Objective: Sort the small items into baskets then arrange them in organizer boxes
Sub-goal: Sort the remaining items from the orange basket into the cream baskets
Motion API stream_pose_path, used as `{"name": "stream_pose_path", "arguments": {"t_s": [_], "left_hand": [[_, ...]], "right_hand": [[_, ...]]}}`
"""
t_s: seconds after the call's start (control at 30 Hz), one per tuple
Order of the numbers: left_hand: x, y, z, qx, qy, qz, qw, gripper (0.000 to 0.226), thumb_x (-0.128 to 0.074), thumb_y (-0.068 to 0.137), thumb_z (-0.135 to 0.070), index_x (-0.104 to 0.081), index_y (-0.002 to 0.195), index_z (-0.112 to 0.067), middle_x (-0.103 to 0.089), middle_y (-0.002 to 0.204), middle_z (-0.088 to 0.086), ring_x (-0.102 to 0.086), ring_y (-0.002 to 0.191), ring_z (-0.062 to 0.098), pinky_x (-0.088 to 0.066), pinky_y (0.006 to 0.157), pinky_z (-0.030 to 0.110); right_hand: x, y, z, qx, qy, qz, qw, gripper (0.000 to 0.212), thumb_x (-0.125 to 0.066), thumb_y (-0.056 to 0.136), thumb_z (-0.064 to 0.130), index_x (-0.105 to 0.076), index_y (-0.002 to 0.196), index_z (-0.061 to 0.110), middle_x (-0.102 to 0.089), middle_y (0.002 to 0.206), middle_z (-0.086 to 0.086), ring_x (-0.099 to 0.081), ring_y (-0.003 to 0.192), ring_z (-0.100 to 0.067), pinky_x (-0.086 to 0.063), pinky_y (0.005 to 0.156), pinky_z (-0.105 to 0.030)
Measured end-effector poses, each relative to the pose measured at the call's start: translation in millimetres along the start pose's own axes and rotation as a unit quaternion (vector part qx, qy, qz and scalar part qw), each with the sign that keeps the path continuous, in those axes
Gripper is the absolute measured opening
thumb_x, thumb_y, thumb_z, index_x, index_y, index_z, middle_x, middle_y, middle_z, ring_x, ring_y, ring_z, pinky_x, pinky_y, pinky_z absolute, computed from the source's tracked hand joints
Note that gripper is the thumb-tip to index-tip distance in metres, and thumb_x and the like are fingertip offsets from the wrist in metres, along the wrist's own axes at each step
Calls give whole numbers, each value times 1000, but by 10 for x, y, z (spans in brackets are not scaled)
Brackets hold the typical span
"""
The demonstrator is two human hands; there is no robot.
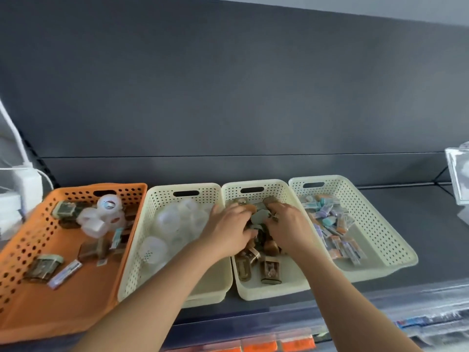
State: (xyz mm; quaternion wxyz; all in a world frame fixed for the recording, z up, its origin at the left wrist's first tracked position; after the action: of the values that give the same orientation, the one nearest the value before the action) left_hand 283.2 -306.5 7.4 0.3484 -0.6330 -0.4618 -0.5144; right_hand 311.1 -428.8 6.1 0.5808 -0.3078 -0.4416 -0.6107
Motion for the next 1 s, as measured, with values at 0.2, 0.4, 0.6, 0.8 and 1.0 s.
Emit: {"name": "stream_pose_path", "arguments": {"t_s": [0.2,0.4,0.6,0.8,1.0], "left_hand": [[578,-472,668,82,-20,-137,987,27,-52,92,-25,-64,115,-19,-59,114,-5,-50,111,18,-42,92,33],[830,-1249,1644,219,46,-156,962,25,-53,91,-24,-66,112,-22,-60,111,-5,-53,105,17,-49,73,32],[606,-1987,2520,357,77,-38,930,22,-56,87,-17,-64,107,-19,-56,109,1,-54,104,22,-52,78,37],[304,-2273,2988,381,94,43,919,32,-48,89,-3,-57,118,-15,-50,120,5,-47,113,24,-47,92,38],[216,-2165,3120,343,119,95,927,38,-50,88,-3,-50,125,-14,-48,125,8,-36,122,31,-41,100,41]], "right_hand": [[-99,18,898,98,52,-2,994,30,-62,88,28,-66,117,20,-64,116,-1,-54,111,-22,-44,87,-32],[-493,-182,2083,225,96,74,967,31,-62,88,35,-65,117,25,-63,120,5,-50,118,-15,-43,92,-30],[-1021,-514,3001,346,5,164,924,23,-60,86,29,-66,107,23,-65,103,-4,-51,106,-23,-42,78,-31],[-1618,-482,3298,349,-221,201,888,39,-60,85,26,-54,123,22,-61,112,-4,-52,108,-24,-36,79,-30],[-1925,-387,3327,330,-289,219,871,50,-61,86,18,-48,134,21,-51,125,-6,-50,113,-25,-39,92,-35]]}}
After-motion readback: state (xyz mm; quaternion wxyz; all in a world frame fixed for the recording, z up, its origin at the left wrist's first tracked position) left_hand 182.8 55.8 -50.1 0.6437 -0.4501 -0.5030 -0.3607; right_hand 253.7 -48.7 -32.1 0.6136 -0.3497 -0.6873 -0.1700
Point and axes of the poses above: each hand's wrist, its own y-axis towards the middle knuckle, its own x-axis out of the back of the hand, z = x × y, the point moved 10 cm from there along y, towards the middle knuckle
